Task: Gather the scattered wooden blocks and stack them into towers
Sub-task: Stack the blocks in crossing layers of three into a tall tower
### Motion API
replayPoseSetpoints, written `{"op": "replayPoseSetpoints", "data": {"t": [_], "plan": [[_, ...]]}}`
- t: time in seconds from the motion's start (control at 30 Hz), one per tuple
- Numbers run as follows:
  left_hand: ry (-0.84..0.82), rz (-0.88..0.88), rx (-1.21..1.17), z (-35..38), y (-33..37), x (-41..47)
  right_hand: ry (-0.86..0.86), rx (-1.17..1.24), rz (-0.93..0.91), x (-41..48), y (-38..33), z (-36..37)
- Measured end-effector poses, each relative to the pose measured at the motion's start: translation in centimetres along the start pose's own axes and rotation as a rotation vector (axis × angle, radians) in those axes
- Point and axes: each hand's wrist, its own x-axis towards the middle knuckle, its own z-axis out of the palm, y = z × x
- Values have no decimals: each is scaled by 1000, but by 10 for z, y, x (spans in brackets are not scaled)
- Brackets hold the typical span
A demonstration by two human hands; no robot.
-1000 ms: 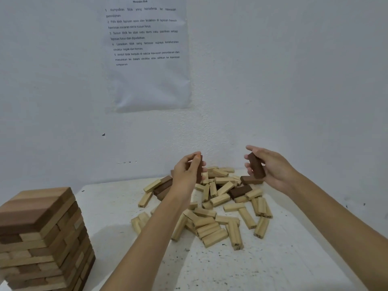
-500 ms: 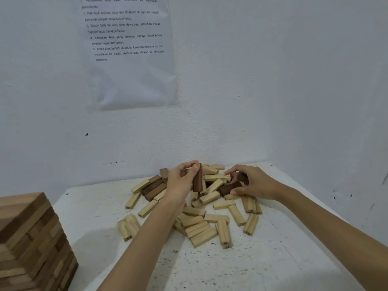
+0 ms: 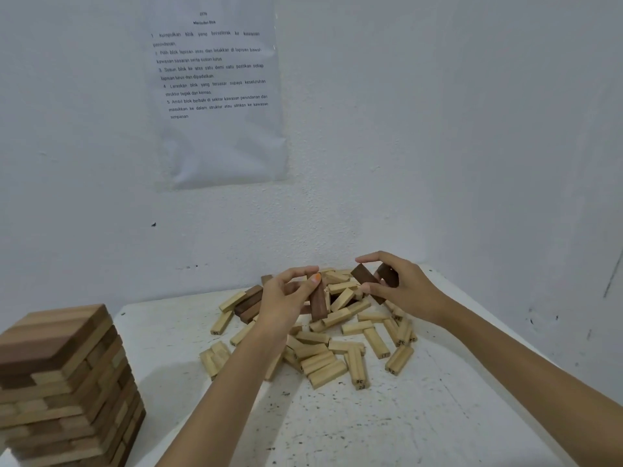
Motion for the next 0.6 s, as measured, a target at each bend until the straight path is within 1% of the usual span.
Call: {"op": "replayPoseSetpoints", "data": {"t": [0.13,0.27,0.4,0.5,0.6], "plan": [[-42,12,9,-4,10,-19,-48,76,0,-16,-23,4],[-76,23,70,-12,20,-38,-79,124,-15,-33,-39,10],[-137,16,144,-19,24,-60,-79,156,11,-49,-50,19],[-174,7,212,-22,22,-77,-111,228,-16,-64,-62,26],[-194,-18,235,-27,19,-92,-126,225,-15,-77,-70,37]]}}
